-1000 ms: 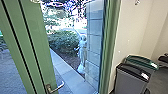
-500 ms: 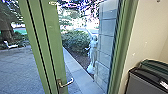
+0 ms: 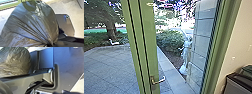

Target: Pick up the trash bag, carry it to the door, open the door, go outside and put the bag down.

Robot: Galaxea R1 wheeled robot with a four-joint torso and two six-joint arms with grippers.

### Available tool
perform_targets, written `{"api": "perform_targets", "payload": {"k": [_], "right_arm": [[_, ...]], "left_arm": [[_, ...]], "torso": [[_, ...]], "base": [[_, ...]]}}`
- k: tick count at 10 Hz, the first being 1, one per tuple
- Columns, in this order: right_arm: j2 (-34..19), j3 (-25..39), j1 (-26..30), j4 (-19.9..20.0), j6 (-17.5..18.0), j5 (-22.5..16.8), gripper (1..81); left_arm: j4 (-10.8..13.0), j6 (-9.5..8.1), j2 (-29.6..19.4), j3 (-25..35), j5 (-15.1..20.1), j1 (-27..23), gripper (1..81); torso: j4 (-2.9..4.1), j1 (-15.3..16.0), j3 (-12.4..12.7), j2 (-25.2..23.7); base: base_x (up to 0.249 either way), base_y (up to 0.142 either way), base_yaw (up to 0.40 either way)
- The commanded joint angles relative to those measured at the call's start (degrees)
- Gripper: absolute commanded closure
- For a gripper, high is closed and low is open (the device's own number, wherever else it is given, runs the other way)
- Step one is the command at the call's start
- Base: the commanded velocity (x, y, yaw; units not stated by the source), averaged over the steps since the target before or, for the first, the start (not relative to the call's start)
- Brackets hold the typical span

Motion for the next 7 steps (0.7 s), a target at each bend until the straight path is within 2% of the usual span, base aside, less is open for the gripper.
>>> {"api": "perform_targets", "payload": {"k": [1, 7], "right_arm": [[-0.07, 0.58, 2.92, -0.22, -0.07, -3.4, 1.0], [1.15, -1.79, 2.83, -0.22, -0.07, -3.31, 1.0]], "left_arm": [[0.04, 0.37, -0.33, 0.25, 2.46, -3.02, 81.1], [0.3, 0.28, 0.9, -2.3, 2.46, -3.02, 81.1]], "torso": [[0.0, 0.0, 0.0, 0.0], [0.0, 0.0, 0.0, 0.0]], "base": [[0.0, 0.0, 0.314], [0.0, 0.0, 0.317]]}}
